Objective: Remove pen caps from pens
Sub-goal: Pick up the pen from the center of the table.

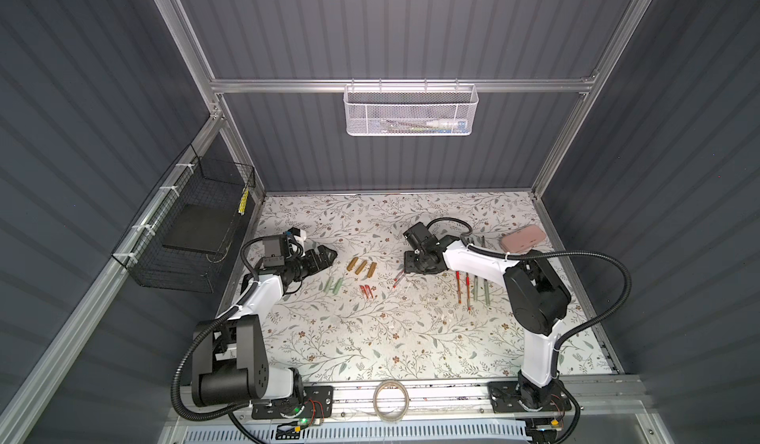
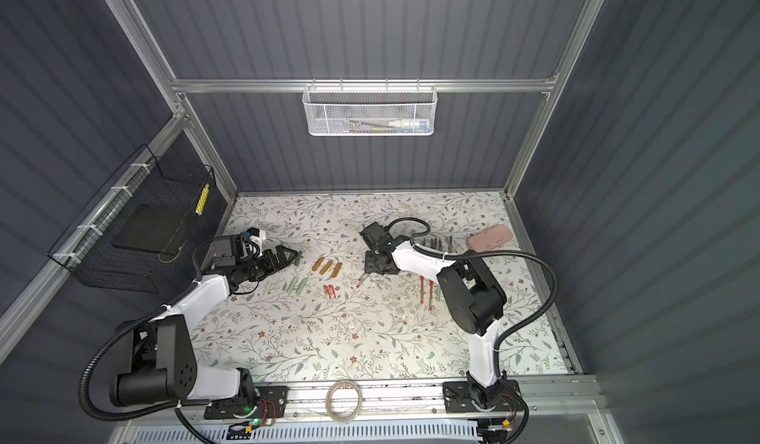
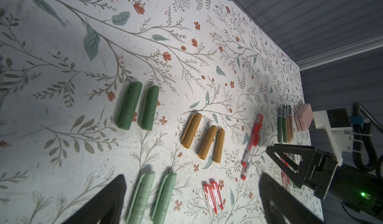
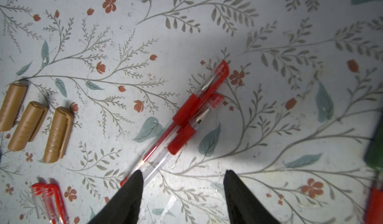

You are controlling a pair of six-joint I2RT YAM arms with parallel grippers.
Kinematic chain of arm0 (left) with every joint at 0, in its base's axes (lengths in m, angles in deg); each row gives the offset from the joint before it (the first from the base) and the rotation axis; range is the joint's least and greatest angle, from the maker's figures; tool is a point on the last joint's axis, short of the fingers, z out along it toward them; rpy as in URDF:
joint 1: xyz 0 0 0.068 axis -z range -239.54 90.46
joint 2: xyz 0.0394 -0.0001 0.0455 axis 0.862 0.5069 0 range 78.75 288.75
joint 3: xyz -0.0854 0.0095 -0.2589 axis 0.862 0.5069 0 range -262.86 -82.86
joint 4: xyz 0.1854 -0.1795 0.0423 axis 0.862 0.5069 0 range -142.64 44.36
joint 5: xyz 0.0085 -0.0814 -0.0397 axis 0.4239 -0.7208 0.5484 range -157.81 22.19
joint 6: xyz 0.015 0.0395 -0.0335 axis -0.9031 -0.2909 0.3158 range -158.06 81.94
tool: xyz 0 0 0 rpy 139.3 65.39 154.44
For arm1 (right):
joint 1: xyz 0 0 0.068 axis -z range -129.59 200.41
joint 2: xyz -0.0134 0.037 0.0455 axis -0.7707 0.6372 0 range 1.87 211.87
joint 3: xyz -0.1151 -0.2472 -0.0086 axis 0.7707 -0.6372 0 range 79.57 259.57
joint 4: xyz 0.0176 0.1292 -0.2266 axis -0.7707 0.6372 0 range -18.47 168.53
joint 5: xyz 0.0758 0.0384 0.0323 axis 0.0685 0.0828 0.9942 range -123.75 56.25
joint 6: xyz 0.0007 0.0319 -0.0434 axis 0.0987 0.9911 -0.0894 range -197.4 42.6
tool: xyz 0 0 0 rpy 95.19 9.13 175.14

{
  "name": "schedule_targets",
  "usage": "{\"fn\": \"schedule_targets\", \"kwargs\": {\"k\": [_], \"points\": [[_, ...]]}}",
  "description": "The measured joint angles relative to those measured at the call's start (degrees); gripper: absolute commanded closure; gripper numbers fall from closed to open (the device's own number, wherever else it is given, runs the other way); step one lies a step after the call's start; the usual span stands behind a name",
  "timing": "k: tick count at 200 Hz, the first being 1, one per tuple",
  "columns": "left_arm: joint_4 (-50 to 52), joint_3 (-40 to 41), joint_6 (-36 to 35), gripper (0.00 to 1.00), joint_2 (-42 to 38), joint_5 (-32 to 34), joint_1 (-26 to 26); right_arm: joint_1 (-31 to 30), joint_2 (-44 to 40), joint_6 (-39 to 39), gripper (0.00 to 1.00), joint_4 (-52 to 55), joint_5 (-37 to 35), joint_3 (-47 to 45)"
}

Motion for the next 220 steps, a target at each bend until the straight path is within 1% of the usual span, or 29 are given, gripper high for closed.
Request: {"fn": "schedule_targets", "kwargs": {"k": [58,132,181,220], "points": [[0.0,-0.1,0.0,0.00,0.0,0.0,0.0,-1.6,3.0,-1.5,0.37,3.3,-3.1,2.3],[0.2,-0.3,0.0,0.00,0.0,0.0,0.0,-2.7,6.2,-2.8,0.39,5.7,-5.0,5.6],[0.2,-0.3,0.0,0.00,0.0,0.0,0.0,-2.7,6.3,-3.0,0.41,6.8,-6.3,4.7],[0.2,-0.3,0.0,0.00,0.0,0.0,0.0,-2.7,3.4,-2.6,0.48,6.4,-6.7,0.2]]}}
